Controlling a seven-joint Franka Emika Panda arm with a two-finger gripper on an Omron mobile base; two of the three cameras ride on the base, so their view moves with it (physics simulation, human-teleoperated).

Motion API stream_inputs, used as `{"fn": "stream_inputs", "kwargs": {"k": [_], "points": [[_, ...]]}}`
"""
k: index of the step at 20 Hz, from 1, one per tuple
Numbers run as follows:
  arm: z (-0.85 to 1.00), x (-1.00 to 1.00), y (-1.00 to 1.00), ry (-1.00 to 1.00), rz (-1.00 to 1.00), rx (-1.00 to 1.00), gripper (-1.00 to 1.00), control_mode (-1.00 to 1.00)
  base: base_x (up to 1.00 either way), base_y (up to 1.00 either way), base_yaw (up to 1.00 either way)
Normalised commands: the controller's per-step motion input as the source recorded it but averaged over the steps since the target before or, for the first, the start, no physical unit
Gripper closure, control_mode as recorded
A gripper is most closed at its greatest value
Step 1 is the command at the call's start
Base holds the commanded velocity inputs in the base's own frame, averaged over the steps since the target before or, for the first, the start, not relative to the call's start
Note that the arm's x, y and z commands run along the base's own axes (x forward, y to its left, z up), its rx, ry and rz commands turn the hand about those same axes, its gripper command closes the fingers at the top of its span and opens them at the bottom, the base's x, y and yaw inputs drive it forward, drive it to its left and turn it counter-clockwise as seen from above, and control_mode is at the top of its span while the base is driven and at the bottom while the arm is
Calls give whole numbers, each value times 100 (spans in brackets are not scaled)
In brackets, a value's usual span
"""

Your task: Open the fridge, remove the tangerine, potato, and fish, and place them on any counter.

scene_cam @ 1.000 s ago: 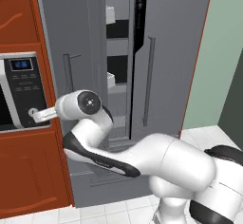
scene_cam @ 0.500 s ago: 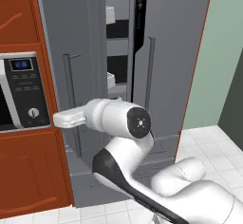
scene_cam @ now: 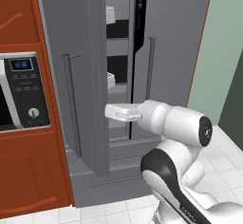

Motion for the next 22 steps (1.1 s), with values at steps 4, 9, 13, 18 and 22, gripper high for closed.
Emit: {"fn": "stream_inputs", "kwargs": {"k": [4, 9, 13, 18, 22], "points": [[6, 14, -100, 13, 0, 24, -100, -100, 0, 0, 0], [6, 48, -100, 16, 4, 19, -100, -100, 0, 0, 0], [-9, 78, -97, 14, 8, 7, -100, -100, 0, 0, 0], [-20, 100, -50, 21, 4, 11, -100, -100, 0, 0, 0], [-23, 100, 9, 22, 0, 2, -100, -100, 0, 0, 0]]}}
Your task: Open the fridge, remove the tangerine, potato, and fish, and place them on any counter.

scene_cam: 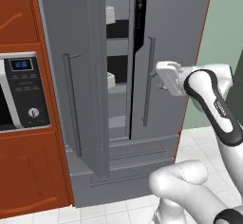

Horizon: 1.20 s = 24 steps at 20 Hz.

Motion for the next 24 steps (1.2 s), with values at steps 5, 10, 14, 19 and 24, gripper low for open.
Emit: {"fn": "stream_inputs", "kwargs": {"k": [5, 10, 14, 19, 24], "points": [[-30, 98, 52, 18, 0, 0, -100, -100, 0, 0, 0], [-25, 82, 69, 9, 0, -4, -100, -100, 0, 0, 0], [-20, 61, 41, 2, 0, -4, -100, -100, 0, 0, 0], [-24, 8, 32, 1, 0, -7, -100, -100, 0, 0, 0], [-13, -25, 51, 1, 1, -11, -100, -100, 0, 0, 0]]}}
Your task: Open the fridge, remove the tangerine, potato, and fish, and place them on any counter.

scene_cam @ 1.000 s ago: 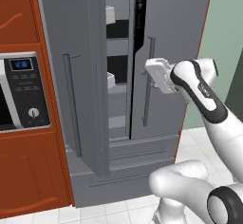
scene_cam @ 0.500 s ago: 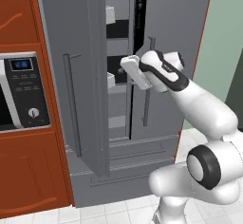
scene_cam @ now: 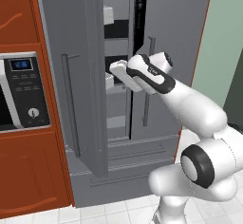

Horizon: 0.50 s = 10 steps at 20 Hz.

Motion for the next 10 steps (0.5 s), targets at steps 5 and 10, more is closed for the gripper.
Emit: {"fn": "stream_inputs", "kwargs": {"k": [5, 10], "points": [[-1, -56, 58, 0, 5, -11, -100, -100, 0, 0, 0], [-1, -69, 89, 10, 16, -4, -100, -100, 0, 0, 0]]}}
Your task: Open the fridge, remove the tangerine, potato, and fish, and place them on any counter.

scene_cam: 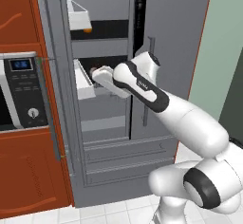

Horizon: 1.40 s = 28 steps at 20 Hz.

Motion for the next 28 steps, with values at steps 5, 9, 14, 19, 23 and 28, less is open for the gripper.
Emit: {"fn": "stream_inputs", "kwargs": {"k": [5, 9, 14, 19, 23, 28], "points": [[0, -22, 100, 19, 27, -1, -100, -100, 0, 0, 0], [14, -52, -8, -14, 7, -12, -100, -100, 0, 0, 0], [10, -73, -100, -27, -3, -9, -100, -100, 0, 0, 0], [0, -55, -100, -18, -10, -7, -100, -100, 0, 0, 0], [0, -26, -100, -12, -11, -10, -100, -100, 0, 0, 0], [0, -2, -100, -11, -12, -14, -100, -100, 0, 0, 0]]}}
